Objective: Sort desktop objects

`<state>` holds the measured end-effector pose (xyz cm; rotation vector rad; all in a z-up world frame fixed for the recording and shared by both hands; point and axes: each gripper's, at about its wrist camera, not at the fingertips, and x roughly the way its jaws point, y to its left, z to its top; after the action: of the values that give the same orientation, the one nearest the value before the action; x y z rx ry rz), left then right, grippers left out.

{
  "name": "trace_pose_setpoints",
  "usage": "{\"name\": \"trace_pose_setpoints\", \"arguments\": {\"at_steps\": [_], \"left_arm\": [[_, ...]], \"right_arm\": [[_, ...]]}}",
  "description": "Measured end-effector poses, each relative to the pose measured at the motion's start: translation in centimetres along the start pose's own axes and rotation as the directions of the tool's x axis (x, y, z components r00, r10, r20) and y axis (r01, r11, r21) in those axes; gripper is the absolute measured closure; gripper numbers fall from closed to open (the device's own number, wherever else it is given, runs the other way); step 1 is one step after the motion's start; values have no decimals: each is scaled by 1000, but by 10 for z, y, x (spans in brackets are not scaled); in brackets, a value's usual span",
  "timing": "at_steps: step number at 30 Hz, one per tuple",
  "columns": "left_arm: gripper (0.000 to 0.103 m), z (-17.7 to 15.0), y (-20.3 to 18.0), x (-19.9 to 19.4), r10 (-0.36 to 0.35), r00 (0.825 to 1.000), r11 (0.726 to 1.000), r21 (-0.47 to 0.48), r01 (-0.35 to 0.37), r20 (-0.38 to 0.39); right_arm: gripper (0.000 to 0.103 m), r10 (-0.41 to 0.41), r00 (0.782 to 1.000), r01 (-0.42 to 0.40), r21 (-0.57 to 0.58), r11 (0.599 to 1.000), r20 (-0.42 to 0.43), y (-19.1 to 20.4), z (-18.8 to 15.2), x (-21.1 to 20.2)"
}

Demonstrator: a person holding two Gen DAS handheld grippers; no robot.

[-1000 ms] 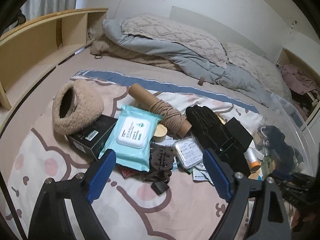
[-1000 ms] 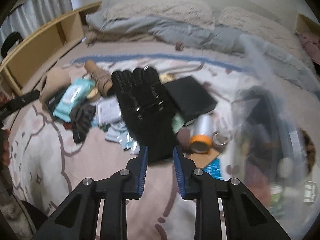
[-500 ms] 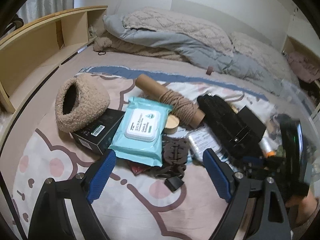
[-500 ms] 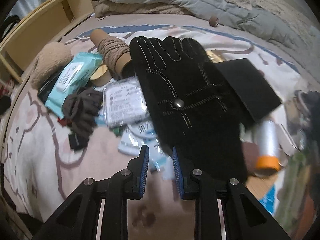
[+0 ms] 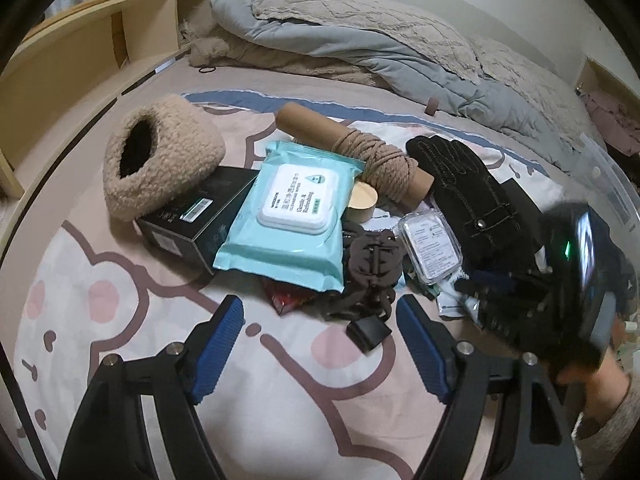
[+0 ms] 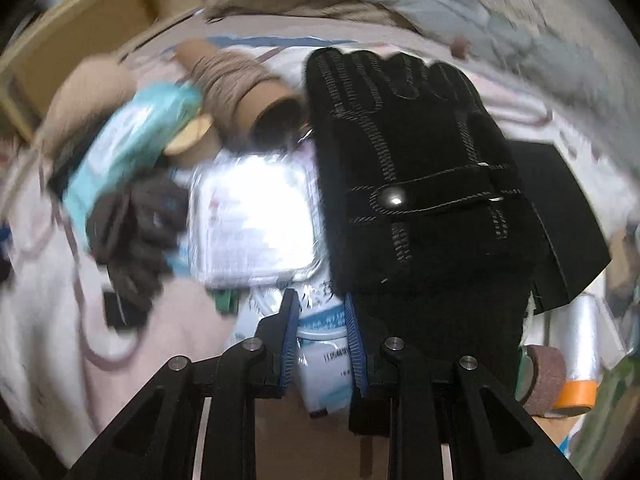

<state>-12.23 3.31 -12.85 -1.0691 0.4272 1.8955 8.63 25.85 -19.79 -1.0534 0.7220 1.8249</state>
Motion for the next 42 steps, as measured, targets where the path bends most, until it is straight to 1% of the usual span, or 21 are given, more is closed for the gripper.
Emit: {"name": "trace_pose_setpoints", "arguments": {"at_steps": [2, 4, 10, 13, 15, 16, 17, 18, 20, 24, 27, 30, 35, 37, 38, 39, 40, 42], "left_arm": [[24, 0, 2, -1, -2, 1000, 1000, -5, 2, 1], [24, 1, 2, -3, -3, 1000, 1000, -7, 3, 1], [24, -4, 2, -7, -6, 1000, 1000, 11, 6, 2], [24, -8, 6, -1, -12, 1000, 1000, 0, 12, -24], [24, -12, 8, 6, -20, 998, 1000, -8, 19, -56], [26, -14, 8, 9, -22, 997, 1000, -10, 21, -70], [31, -15, 7, 12, -23, 996, 1000, -10, 22, -85], [33, -16, 5, 16, -25, 995, 1000, -11, 24, -98], [33, -17, 1, 21, -30, 993, 1000, -9, 29, -116], [34, -22, -10, 29, -39, 989, 999, 6, 40, -145], [38, -25, -18, 39, -45, 984, 999, 6, 46, -172], [39, -27, -24, 48, -57, 980, 998, -5, 57, -192], [39, -28, -30, 57, -63, 979, 998, -31, 59, -194], [39, -28, -31, 62, -49, 980, 998, -34, 43, -195], [41, -29, -31, 64, -42, 980, 999, -37, 35, -194], [45, -30, -31, 67, -35, 980, 999, -41, 27, -195], [53, -31, -30, 70, -29, 979, 999, -46, 20, -200], [58, -33, -27, 77, -20, 977, 998, -67, 6, -213]], "right_arm": [[78, -5, 1000, 6, -31, 999, 12, 5, -12, -5], [78, 5, 1000, -5, -37, 999, 11, 7, -20, -8], [78, 59, 998, -59, -71, 996, -7, 12, -56, -26], [78, 112, 994, -113, -62, 992, -13, 5, -72, -35], [78, 153, 988, -154, -51, 987, -21, -2, -82, -41], [78, 170, 985, -171, -46, 984, -26, -3, -85, -42], [78, 192, 981, -194, -42, 980, -33, -8, -89, -41], [78, 203, 978, -205, -42, 978, -36, -10, -92, -42], [78, 217, 976, -219, -57, 974, -36, -14, -104, -46], [78, 240, 970, -242, -71, 968, -38, -21, -118, -51], [78, 257, 966, -258, -81, 963, -32, -27, -125, -52], [78, 282, 959, -283, -75, 956, -30, -34, -129, -52], [78, 269, 963, -268, -113, 957, -7, -29, -140, -58], [78, 269, 963, -267, -109, 957, 4, -30, -142, -59], [78, 273, 962, -271, -101, 957, 11, -31, -145, -60], [78, 278, 960, -276, -94, 957, 16, -32, -145, -60], [78, 284, 959, -281, -87, 956, 20, -30, -143, -59], [78, 304, 952, -302, -53, 952, 35, -36, -147, -61]]}}
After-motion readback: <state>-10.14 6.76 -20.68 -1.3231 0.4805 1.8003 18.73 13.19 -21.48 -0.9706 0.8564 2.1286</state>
